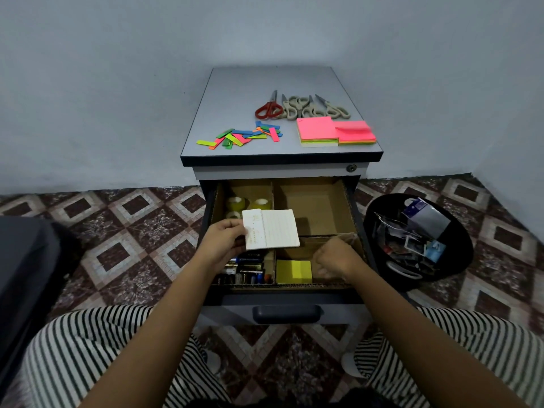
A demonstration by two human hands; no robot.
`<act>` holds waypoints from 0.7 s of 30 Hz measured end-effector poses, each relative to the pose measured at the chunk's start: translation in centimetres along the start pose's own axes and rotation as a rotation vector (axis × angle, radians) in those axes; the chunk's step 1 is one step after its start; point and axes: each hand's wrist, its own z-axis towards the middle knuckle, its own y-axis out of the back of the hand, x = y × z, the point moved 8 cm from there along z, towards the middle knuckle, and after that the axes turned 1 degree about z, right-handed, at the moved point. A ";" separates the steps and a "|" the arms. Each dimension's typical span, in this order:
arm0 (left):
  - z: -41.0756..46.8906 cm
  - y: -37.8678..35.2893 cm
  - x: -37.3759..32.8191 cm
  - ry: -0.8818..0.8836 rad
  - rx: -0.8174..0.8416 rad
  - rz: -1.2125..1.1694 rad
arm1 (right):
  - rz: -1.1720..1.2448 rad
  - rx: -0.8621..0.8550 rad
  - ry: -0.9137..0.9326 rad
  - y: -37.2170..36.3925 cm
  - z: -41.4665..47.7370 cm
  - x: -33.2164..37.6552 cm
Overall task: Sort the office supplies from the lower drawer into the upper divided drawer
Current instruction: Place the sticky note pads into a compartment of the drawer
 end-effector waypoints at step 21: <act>-1.2 -7.7 2.5 0.101 0.251 0.423 | 0.254 -0.120 -0.010 6.2 -2.6 -2.1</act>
